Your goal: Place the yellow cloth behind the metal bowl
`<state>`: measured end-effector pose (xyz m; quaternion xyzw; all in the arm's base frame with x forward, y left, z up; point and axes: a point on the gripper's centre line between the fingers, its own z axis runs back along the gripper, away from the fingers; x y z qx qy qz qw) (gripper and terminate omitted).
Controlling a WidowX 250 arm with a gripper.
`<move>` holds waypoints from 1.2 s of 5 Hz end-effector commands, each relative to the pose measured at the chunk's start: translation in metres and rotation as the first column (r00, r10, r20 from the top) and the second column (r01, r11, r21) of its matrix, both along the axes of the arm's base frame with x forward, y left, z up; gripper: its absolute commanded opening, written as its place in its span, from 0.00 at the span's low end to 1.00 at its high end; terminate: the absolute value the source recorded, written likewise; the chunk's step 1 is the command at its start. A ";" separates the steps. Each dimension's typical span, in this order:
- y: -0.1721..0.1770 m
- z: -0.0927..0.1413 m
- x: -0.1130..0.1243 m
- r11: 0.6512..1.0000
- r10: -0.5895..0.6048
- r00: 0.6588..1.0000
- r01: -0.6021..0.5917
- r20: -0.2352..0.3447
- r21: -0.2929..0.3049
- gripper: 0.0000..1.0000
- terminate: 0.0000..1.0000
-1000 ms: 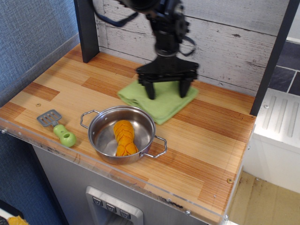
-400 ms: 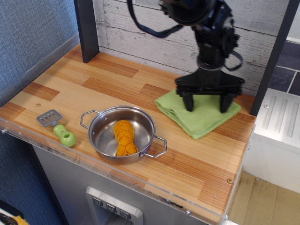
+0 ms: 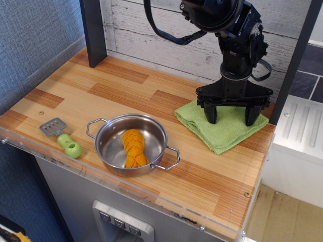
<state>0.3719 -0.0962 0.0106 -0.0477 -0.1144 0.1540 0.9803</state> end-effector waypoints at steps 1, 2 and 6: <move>0.014 0.023 -0.009 0.999 0.044 0.998 -0.045 0.044 0.019 1.00 0.00; 0.021 0.030 -0.009 0.997 0.072 0.996 -0.072 0.056 0.006 1.00 0.00; 0.022 0.091 -0.029 0.996 0.083 0.982 -0.077 0.171 -0.041 1.00 0.00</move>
